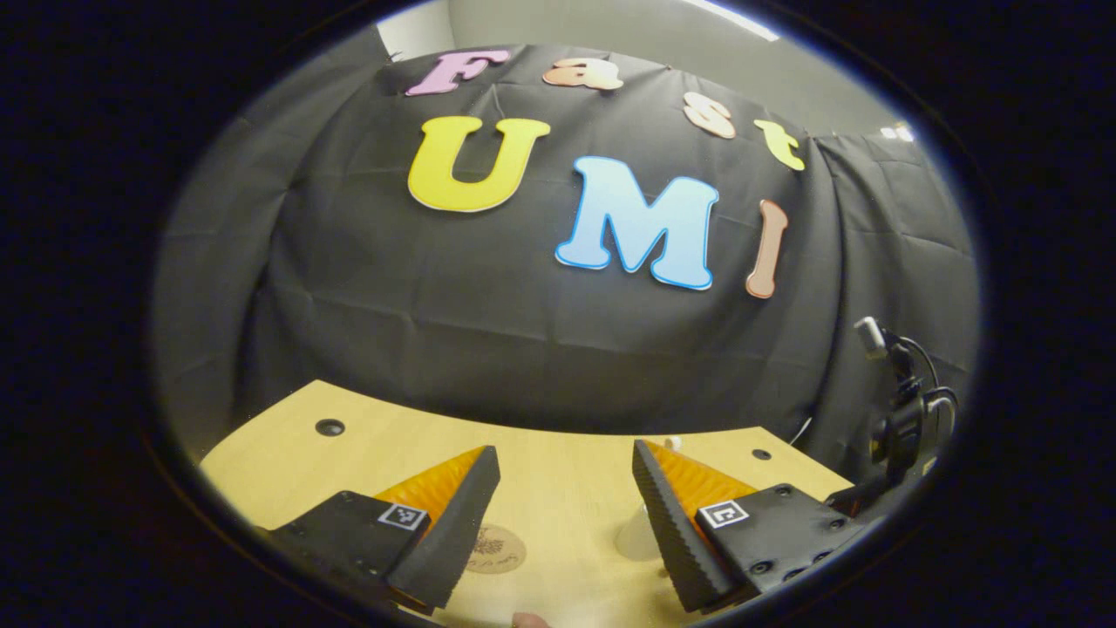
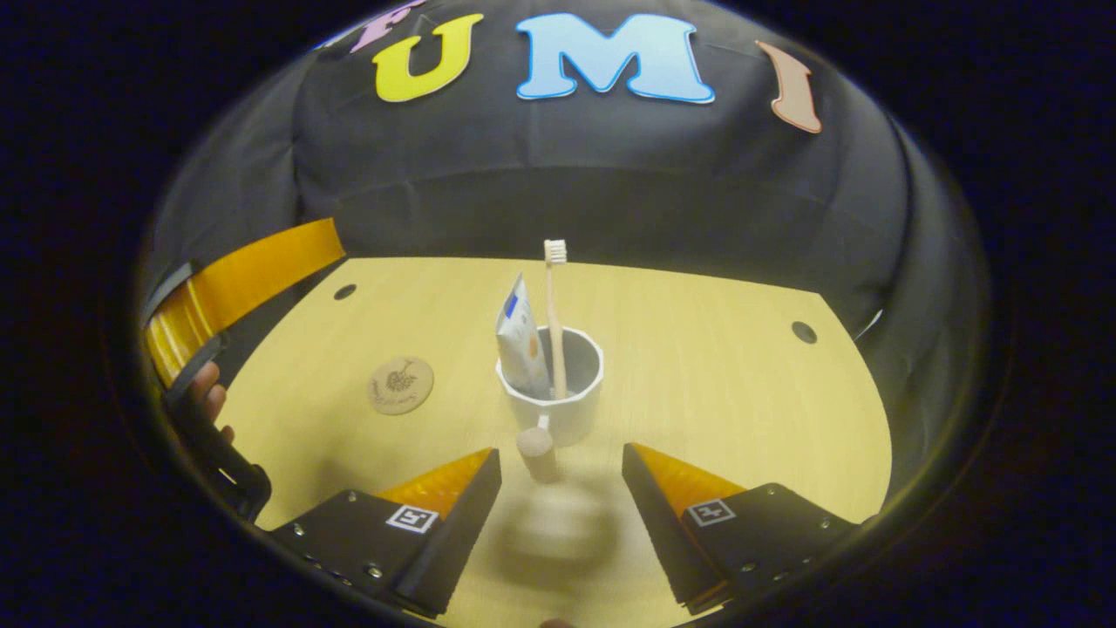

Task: Put the toothbrush and toothpaste on the desktop into the cup, then pick up the cup and place it on the coaster on the desktop.

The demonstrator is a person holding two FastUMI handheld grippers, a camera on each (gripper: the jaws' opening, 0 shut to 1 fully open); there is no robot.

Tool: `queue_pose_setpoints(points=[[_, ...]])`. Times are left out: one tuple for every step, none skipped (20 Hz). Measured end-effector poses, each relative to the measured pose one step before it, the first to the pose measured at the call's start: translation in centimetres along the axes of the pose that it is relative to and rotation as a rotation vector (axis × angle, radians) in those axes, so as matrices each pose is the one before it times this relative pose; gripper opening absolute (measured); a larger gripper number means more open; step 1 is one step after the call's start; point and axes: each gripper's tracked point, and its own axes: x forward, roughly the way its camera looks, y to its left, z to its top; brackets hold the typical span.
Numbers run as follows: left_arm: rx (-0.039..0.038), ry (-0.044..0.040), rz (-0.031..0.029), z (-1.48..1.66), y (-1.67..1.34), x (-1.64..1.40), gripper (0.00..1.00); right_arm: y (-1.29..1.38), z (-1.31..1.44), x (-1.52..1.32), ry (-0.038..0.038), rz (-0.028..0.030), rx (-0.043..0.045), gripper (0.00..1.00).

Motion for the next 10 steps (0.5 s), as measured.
queue_pose_setpoints(points=[[-0.00505, 0.00686, 0.00794, -0.215, 0.573, -0.229, 0.97, 0.155, -0.096, 0.568, 0.02333, -0.00157, -0.00346, 0.88], [-0.00574, 0.00585, 0.00698, -0.187, 0.505, -0.359, 0.97, 0.162, -0.120, 0.652, 0.02438, 0.00362, 0.00258, 0.88], [-0.00449, 0.00715, 0.00935, -0.246, 0.508, -0.287, 0.97, 0.189, -0.046, 0.717, 0.02689, 0.00594, 0.00680, 0.88], [-0.00490, 0.00604, 0.00720, -0.221, 0.528, -0.214, 0.97, -0.011, -0.059, 0.527, 0.02556, 0.00370, 0.00556, 0.88], [-0.00463, 0.00397, 0.00788, -0.203, 0.450, -0.081, 0.97, 0.000, -0.128, 0.435, 0.02421, 0.00244, 0.00545, 0.87], [-0.00385, 0.00381, 0.00712, -0.160, 0.415, -0.065, 0.97, 0.321, -0.232, 0.689, 0.02392, 0.00638, 0.00805, 0.88], [-0.00327, 0.00477, 0.00802, -0.164, 0.379, -0.077, 1.00, 0.165, 0.076, 0.578, 0.02151, 0.00257, 0.00875, 0.88], [-0.00349, 0.00450, 0.00428, -0.200, 0.320, -0.094, 0.97, -0.013, -0.031, 0.418, 0.02131, -0.00292, 0.00454, 0.87], [-0.00556, 0.00332, 0.00268, -0.198, 0.282, 0.036, 0.97, -0.160, 0.077, 0.410, 0.01659, -0.00620, 0.00310, 0.87], [-0.00435, 0.00350, 0.00165, -0.142, 0.213, -0.038, 0.97, -0.092, -0.124, 0.485, 0.02271, -0.01004, 0.00314, 0.88]])
